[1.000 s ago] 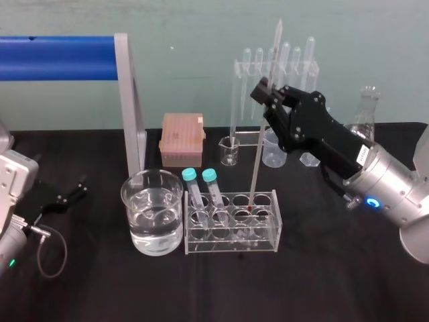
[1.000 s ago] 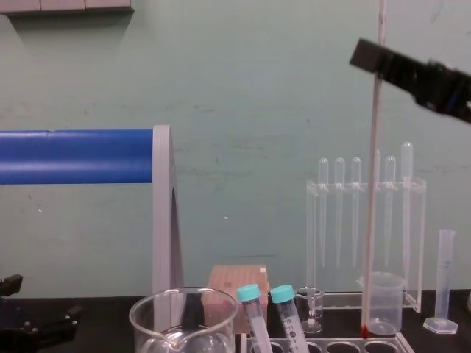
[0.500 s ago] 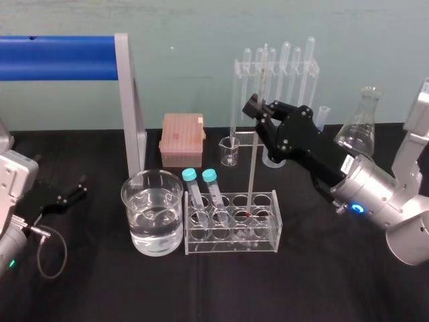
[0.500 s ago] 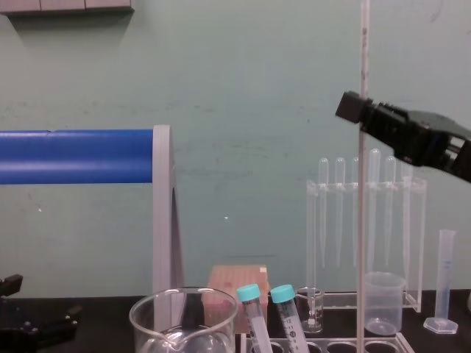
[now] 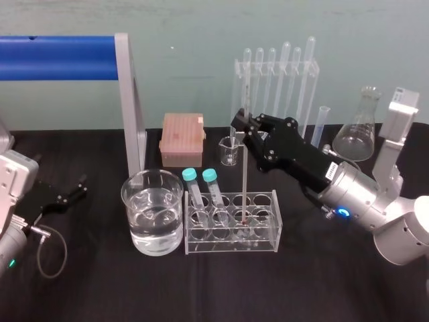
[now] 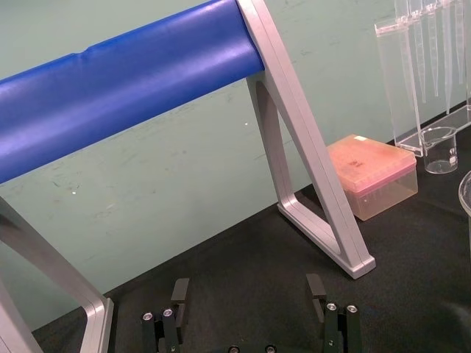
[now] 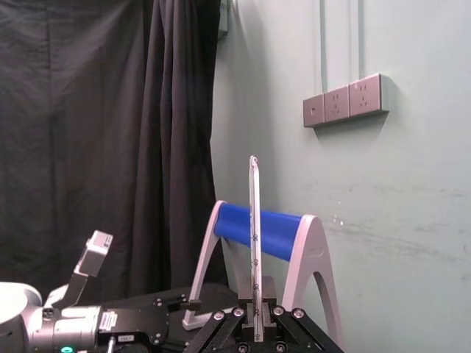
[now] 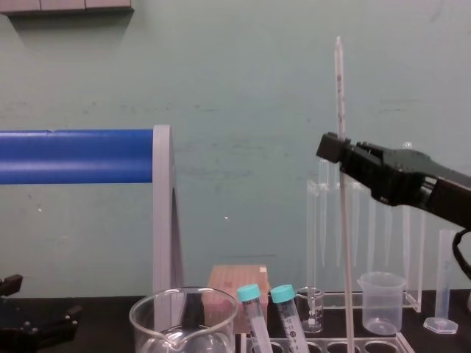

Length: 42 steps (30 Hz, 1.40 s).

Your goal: Hold the thermometer with one hand and immerse one end into the beaker, then reinsert it into the test tube rack.

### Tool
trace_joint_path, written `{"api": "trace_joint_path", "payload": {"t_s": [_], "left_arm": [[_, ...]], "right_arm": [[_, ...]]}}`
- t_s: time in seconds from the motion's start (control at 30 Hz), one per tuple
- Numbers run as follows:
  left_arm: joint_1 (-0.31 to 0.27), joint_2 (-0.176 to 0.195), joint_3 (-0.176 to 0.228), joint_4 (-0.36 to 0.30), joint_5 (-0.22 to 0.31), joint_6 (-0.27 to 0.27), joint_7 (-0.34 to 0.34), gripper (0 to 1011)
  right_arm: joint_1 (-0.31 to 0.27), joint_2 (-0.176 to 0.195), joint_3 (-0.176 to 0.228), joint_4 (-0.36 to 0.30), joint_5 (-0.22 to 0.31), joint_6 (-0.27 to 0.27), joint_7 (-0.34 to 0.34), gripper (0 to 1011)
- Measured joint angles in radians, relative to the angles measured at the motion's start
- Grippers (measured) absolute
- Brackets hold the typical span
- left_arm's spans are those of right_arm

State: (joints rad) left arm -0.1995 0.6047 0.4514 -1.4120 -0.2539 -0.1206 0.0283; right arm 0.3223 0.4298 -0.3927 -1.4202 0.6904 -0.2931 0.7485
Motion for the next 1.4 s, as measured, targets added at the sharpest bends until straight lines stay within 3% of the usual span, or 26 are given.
{"api": "trace_joint_path", "payload": {"t_s": [0.37, 0.77, 1.4], "left_arm": [[0.000, 0.000, 0.000, 0.000, 0.000, 0.000, 0.000, 1008], [0.000, 0.000, 0.000, 0.000, 0.000, 0.000, 0.000, 1008], [0.000, 0.000, 0.000, 0.000, 0.000, 0.000, 0.000, 1008]], "right_arm": [[0.047, -0.023, -0.034, 0.081, -0.028, -0.001, 0.030, 56], [0.081, -0.026, -0.067, 0.130, -0.060, 0.035, 0.037, 56], [0.093, -0.026, -0.074, 0.143, -0.074, 0.050, 0.024, 56]]}}
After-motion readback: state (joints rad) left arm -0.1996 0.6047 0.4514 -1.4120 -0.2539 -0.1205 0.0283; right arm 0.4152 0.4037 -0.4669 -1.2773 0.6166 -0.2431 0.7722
